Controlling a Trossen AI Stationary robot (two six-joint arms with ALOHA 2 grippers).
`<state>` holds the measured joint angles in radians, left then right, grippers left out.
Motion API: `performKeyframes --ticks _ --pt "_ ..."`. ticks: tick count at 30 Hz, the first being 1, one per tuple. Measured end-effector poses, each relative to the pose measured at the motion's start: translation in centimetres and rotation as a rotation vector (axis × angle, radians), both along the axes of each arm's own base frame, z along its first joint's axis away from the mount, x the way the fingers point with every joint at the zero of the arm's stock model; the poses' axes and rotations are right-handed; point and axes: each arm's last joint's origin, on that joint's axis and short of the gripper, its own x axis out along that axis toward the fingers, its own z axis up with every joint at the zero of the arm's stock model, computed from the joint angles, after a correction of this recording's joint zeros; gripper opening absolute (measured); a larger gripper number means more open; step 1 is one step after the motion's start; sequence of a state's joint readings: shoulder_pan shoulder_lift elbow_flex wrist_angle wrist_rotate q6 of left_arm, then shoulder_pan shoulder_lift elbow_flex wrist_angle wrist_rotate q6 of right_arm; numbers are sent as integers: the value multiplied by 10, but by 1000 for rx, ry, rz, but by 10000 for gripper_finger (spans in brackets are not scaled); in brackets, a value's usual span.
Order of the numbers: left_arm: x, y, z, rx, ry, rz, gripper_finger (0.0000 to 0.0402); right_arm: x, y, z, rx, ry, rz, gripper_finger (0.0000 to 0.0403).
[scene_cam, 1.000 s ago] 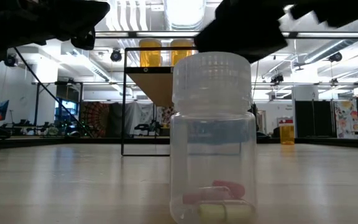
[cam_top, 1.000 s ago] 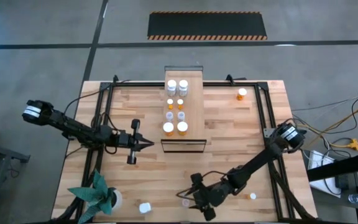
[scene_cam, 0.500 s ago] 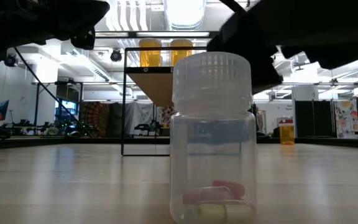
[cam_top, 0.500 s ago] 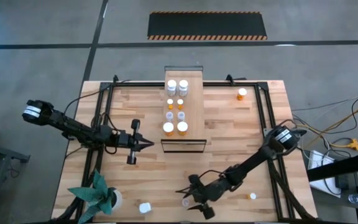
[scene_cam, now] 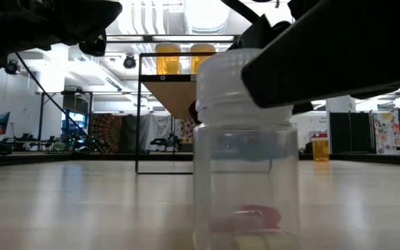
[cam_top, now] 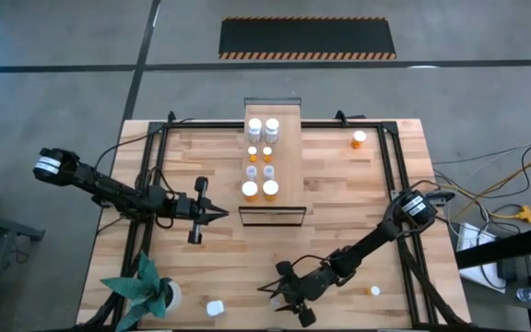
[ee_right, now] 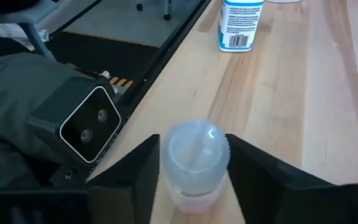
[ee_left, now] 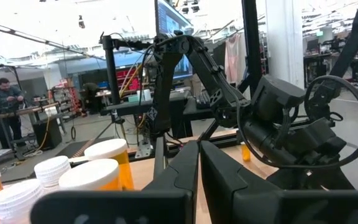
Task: Pick and place medicine bottles onto shelf by color
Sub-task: Put the transparent pill bottle aligned with the other transparent pill bottles on the shelf
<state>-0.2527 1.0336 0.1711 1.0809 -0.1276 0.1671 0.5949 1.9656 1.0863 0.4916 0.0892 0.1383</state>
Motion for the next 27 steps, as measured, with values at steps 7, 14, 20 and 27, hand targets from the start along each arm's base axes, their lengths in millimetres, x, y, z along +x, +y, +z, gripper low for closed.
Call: performKeyframes --ticks 7,14,20,27 --pt "0 -2 -1 -2 9 -9 2 0 -1 0 -11 -7 -32 124" --pt "-1 -5 -2 0 24 -26 2 -10 -1 53 28 -78 -45 139" --pt "-1 -5 -2 9 23 -24 2 -42 -28 138 -58 -180 -230 138" --pt "-1 -4 2 42 -21 -4 2 -76 -110 206 -191 -220 -472 136"
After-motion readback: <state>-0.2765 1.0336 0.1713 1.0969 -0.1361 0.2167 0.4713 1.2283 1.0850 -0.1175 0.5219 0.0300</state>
